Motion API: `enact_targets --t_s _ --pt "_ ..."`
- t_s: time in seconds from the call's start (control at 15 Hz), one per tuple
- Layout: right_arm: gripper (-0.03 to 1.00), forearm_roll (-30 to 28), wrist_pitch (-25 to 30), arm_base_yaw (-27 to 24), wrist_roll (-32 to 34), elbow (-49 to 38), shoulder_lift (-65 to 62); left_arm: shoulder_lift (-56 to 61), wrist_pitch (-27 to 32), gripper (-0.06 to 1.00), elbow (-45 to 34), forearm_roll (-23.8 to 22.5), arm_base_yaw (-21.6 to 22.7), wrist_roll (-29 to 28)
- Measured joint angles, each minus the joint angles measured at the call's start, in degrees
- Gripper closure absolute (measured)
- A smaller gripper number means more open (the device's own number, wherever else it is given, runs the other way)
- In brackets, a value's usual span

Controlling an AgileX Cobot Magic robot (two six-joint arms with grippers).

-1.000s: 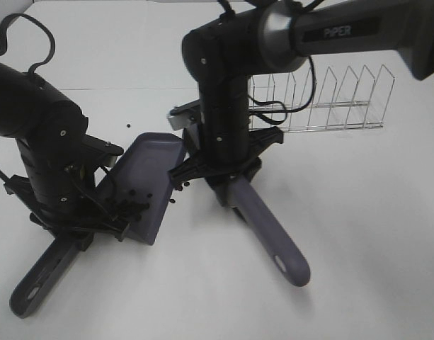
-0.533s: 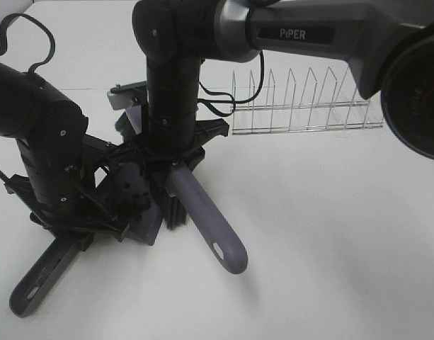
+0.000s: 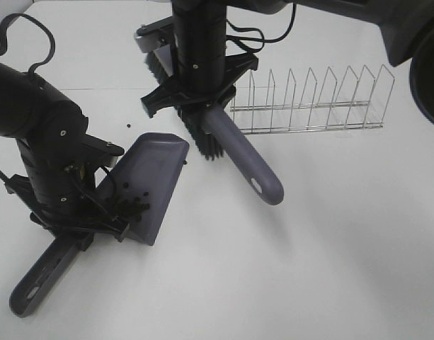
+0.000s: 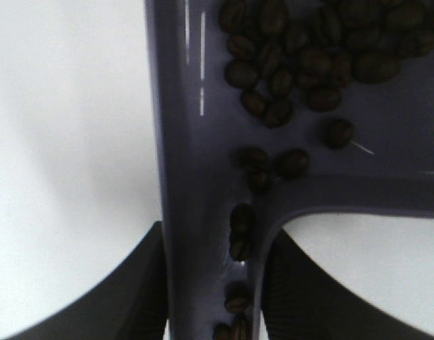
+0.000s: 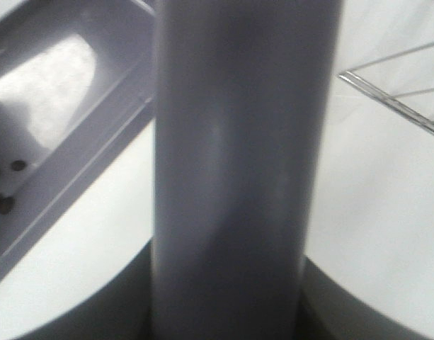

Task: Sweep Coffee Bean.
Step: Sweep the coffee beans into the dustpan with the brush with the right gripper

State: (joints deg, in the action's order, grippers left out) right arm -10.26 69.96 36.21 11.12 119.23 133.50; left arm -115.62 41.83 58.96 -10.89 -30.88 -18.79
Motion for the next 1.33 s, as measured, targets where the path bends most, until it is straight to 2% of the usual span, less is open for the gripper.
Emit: enact_targets --t_s 0.27,0.47,0.8,1.0,1.27,1.33 --pt "0.68 -0.2 0.1 -6.9 0.0 -6.5 -3.3 0.0 0.0 0.63 0.0 0.0 0.0 -0.1" --pt "0.68 -0.5 0.6 -8.9 0.0 -9.9 -6.2 0.0 0.0 0.63 0.0 0.0 0.0 -0.1" --pt "0.68 -2.9 0.7 -9.3 0.0 -10.3 -6.1 0.0 0.0 0.63 0.0 0.2 0.0 -0.1" --pt "0.68 -4.8 0.7 -9.3 0.0 -10.3 -1.8 0.0 0.0 0.63 0.0 0.4 0.1 -0.1" --pt "0.68 -3.5 0.7 -9.1 -0.2 -10.3 2.2 0.0 0.0 0.63 0.0 0.4 0.1 -0.1" --pt "0.68 -3.6 1.3 -7.6 -0.5 -10.3 3.2 0.0 -0.1 0.63 0.0 0.4 0.1 -0.1"
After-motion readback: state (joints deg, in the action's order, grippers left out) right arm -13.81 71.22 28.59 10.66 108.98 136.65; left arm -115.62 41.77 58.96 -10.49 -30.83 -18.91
